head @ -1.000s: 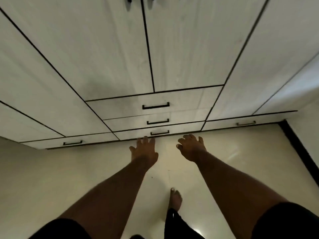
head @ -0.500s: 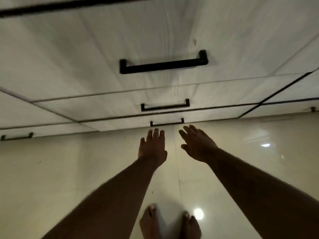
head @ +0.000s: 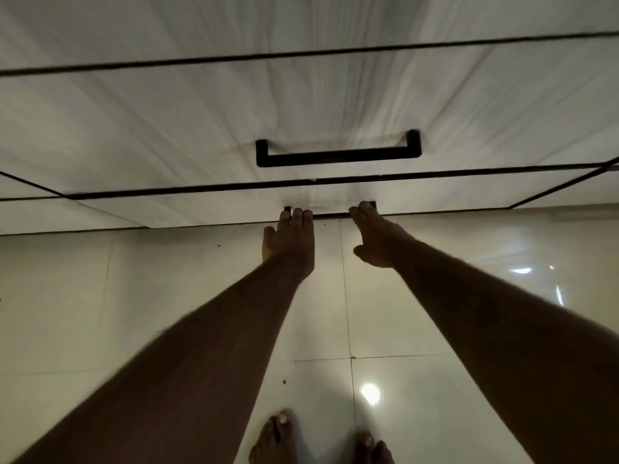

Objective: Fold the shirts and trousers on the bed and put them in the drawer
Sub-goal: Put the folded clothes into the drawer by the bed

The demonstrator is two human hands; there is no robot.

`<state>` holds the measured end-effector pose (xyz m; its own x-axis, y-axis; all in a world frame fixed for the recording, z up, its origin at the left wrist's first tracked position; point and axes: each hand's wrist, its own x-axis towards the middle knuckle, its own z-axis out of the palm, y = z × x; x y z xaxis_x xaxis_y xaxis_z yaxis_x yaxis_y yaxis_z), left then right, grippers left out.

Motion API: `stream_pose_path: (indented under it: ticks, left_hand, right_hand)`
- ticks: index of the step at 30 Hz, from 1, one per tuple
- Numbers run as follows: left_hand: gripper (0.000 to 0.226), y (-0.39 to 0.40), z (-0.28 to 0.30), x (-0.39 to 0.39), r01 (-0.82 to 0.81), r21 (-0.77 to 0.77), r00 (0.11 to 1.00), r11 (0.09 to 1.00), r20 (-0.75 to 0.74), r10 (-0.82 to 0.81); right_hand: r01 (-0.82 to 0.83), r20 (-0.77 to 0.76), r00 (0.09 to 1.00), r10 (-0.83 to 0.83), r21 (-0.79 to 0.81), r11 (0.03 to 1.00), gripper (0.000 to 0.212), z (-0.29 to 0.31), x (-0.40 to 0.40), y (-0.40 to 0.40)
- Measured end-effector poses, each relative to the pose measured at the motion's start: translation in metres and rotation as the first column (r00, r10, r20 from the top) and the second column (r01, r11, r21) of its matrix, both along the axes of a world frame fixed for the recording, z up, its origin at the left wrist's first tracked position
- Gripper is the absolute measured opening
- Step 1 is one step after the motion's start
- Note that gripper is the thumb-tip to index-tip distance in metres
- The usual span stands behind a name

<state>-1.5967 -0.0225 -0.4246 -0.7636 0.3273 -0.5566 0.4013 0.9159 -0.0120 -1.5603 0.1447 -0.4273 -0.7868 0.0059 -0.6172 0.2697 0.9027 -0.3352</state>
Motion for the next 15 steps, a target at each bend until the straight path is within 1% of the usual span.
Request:
stream_pose_path:
  ticks: [2, 4, 6, 8, 9, 10, 11, 12, 13, 14, 15]
  left_hand:
    - [0.088, 0.001, 0.003, 0.003, -0.048, 0.019, 0.999, 0.999, -0.002, 0.048]
    - [0.086, -0.001, 0.010, 0.012, -0.052, -0.008, 0.999, 0.999, 0.009, 0.052]
    - [0.084, -0.005, 0.012, 0.028, -0.010, -0.061, 0.999, 0.998, 0.052, 0.014]
    - [0.081, -0.015, 0.022, 0.049, 0.035, -0.122, 0.993, 0.992, 0.114, -0.021]
    - [0.079, -0.018, 0.027, 0.059, 0.082, -0.167, 0.985, 0.982, 0.167, -0.054]
    - [0.073, -0.025, 0.046, 0.079, 0.104, -0.183, 0.968, 0.978, 0.243, -0.057]
    - [0.062, -0.026, 0.054, 0.089, 0.092, -0.142, 0.960, 0.986, 0.275, -0.050]
    - [0.045, -0.029, 0.066, 0.101, 0.081, -0.052, 0.958, 0.995, 0.280, -0.064]
    - [0.030, -0.039, 0.091, 0.125, 0.067, 0.081, 0.967, 0.995, 0.242, -0.084]
    - [0.022, -0.043, 0.097, 0.132, 0.087, 0.287, 0.992, 0.954, 0.065, -0.110]
    - [0.021, -0.050, 0.101, 0.140, 0.139, 0.395, 0.990, 0.908, -0.068, -0.122]
  right_hand:
    - [0.032, -0.035, 0.999, -0.032, -0.010, 0.999, 0.077, 0.000, -0.002, -0.005]
    - [0.050, -0.017, 0.999, -0.050, -0.001, 0.999, 0.078, 0.010, 0.005, -0.010]
    - [0.031, 0.077, 0.996, -0.033, 0.028, 0.999, 0.077, 0.012, 0.023, -0.018]
    - [-0.031, 0.211, 0.977, 0.013, 0.084, 0.996, 0.073, 0.033, 0.042, -0.024]
    - [-0.084, 0.262, 0.964, 0.049, 0.123, 0.989, 0.069, 0.041, 0.052, -0.029]
    - [-0.158, 0.332, 0.938, 0.101, 0.150, 0.976, 0.061, 0.065, 0.071, -0.041]
    - [-0.195, 0.326, 0.936, 0.133, 0.164, 0.967, 0.048, 0.074, 0.085, -0.050]
    - [-0.235, 0.250, 0.950, 0.189, 0.170, 0.957, 0.035, 0.082, 0.100, -0.061]
    - [-0.244, 0.130, 0.966, 0.224, 0.165, 0.956, 0.025, 0.104, 0.125, -0.075]
    - [-0.173, -0.103, 0.976, 0.190, 0.157, 0.972, 0.018, 0.107, 0.134, -0.081]
    - [-0.128, -0.261, 0.951, 0.165, 0.152, 0.980, 0.016, 0.109, 0.142, -0.082]
